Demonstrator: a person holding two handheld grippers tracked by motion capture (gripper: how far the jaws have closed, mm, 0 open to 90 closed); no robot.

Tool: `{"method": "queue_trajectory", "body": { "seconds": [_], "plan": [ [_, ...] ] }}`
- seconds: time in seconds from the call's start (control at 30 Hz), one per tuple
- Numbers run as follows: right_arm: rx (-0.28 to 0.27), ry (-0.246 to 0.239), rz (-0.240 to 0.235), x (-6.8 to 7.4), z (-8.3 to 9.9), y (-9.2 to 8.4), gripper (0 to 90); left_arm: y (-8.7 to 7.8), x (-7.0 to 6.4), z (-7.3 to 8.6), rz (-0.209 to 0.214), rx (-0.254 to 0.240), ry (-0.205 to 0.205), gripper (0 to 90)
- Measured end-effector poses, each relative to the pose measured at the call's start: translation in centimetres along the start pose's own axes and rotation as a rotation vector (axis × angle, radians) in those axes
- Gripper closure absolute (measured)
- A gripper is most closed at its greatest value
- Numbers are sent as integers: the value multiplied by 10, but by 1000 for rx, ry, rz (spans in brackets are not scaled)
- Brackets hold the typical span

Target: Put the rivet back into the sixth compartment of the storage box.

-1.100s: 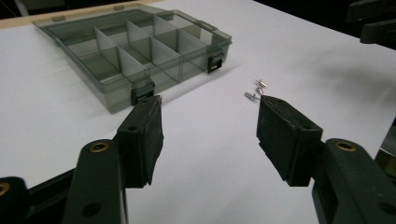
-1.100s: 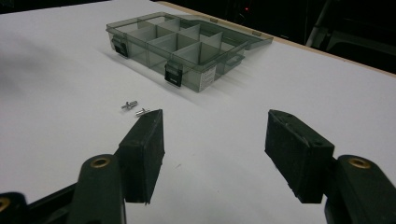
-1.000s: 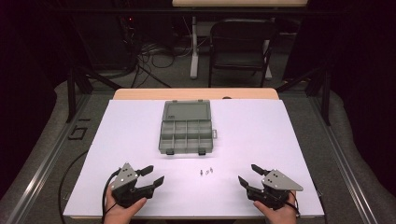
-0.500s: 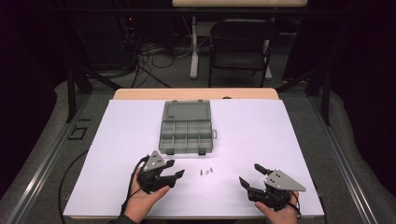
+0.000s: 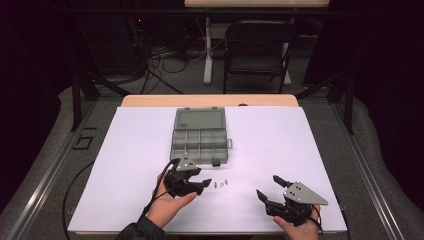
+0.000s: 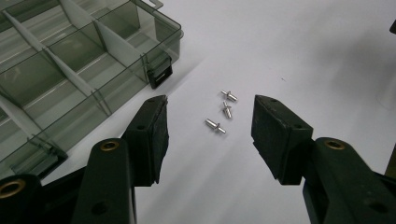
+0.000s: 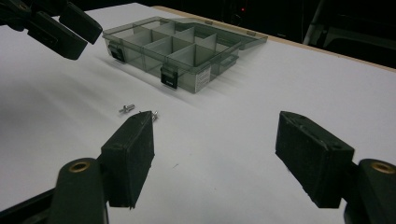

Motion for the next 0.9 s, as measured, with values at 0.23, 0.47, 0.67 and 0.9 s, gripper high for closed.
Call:
{"method": "queue_trajectory", "body": {
  "seconds": [0.23, 0.47, 0.67, 0.9],
  "plan": [
    [12, 3, 4, 1, 0, 0, 280, 5, -4, -11, 1, 67, 21, 463],
    [7, 9, -4, 0, 1, 1, 280, 11, -4, -16, 4, 106, 15, 470],
    [14, 15, -6, 0, 1, 1, 280, 25, -9, -17, 34, 152, 12, 524],
    [12, 14, -11, 0, 1, 1, 280, 42, -11, -16, 49, 196, 13, 564]
  ]
}}
Point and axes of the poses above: each handheld gripper's, and its own axes: y roughly forward along the jaws, z roughly out of its underside, x roughly to its left, the point moved 4 cm from there along y, roughly forward along the jaws, and after that the axes turned 1 degree about -x, right-handed, at the moved point
